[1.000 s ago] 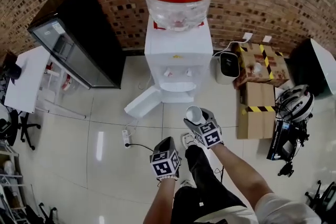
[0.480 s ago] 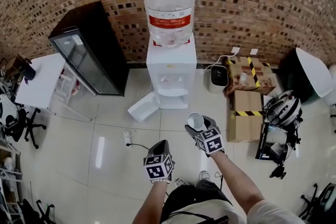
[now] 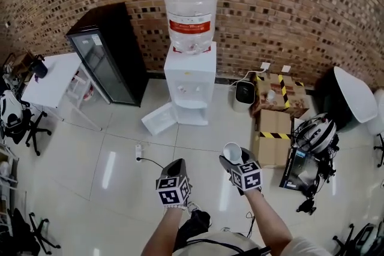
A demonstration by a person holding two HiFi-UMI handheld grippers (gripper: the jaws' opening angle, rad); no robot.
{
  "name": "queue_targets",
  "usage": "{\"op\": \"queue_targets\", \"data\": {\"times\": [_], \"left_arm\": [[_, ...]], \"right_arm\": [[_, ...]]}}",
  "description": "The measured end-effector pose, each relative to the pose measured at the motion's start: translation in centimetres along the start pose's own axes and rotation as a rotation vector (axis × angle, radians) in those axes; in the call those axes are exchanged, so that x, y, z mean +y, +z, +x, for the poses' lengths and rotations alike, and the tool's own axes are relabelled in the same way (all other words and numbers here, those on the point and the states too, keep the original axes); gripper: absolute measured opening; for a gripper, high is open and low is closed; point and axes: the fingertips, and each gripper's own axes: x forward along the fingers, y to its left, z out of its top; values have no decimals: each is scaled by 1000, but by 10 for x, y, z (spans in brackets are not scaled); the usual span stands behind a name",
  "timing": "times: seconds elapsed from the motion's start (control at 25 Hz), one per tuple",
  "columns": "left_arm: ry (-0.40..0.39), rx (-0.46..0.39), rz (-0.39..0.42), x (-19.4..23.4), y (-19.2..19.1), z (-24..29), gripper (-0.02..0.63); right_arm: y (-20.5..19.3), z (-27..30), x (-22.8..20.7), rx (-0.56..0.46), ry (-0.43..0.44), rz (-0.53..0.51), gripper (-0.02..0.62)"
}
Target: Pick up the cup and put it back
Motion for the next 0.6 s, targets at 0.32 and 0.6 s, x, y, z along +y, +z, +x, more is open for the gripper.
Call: {"op": "queue_targets", "data": {"times": [0.32,0.6], "left_arm": [[33,-27,-32,-62,-53,-55,2],[35,-45,-22,-111,-79,-91,2]], "right_arm": [[-62,-95,3,14,45,-8,337],[-99,-152,10,2,56,-20,337]]}}
